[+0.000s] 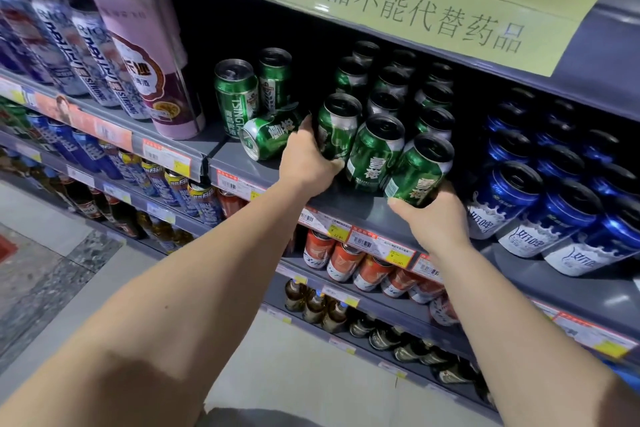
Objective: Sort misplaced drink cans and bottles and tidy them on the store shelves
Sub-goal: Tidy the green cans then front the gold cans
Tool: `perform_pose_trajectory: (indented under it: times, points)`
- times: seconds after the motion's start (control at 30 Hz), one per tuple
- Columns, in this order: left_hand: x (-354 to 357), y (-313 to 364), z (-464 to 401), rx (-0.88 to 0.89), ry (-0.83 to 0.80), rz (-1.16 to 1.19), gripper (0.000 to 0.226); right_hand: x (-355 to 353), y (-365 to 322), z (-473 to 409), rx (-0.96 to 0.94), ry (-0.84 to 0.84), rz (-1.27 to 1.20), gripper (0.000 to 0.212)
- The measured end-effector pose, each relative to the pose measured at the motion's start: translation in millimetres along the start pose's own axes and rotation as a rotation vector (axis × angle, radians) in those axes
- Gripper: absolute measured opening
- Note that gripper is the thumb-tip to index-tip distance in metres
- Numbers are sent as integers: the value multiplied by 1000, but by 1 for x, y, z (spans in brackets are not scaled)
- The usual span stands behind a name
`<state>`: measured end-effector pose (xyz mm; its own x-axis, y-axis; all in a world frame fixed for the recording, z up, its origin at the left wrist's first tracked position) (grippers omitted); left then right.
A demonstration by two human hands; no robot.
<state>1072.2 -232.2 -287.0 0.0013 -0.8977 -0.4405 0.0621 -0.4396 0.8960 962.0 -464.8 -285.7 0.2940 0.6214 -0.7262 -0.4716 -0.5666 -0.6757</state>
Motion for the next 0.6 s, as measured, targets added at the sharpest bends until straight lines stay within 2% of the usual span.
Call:
perform_pose_trajectory:
  times: [0.13, 0.3, 0.6]
  points:
    - [-7, -2, 7, -8, 68, -84, 59, 0, 1, -1, 35, -11, -43, 59]
    - [-12, 4, 11, -44, 192, -29, 65, 0, 3, 8, 16, 9, 30, 65]
    - [-5, 6, 11, -57, 145, 138, 51, 0, 3, 8, 13, 2, 66, 60]
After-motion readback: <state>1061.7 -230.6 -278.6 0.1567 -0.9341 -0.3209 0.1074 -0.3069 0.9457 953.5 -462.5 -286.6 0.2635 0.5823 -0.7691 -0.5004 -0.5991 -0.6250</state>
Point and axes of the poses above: each hand's wrist, its own z-axis away from the middle knuckle, its own x-axis out of the palm, y = z × x, the point moved 9 cm from there along -z, towards the middle knuckle, and after that the axes turned 4 degrees about z, right-handed, at the moved point
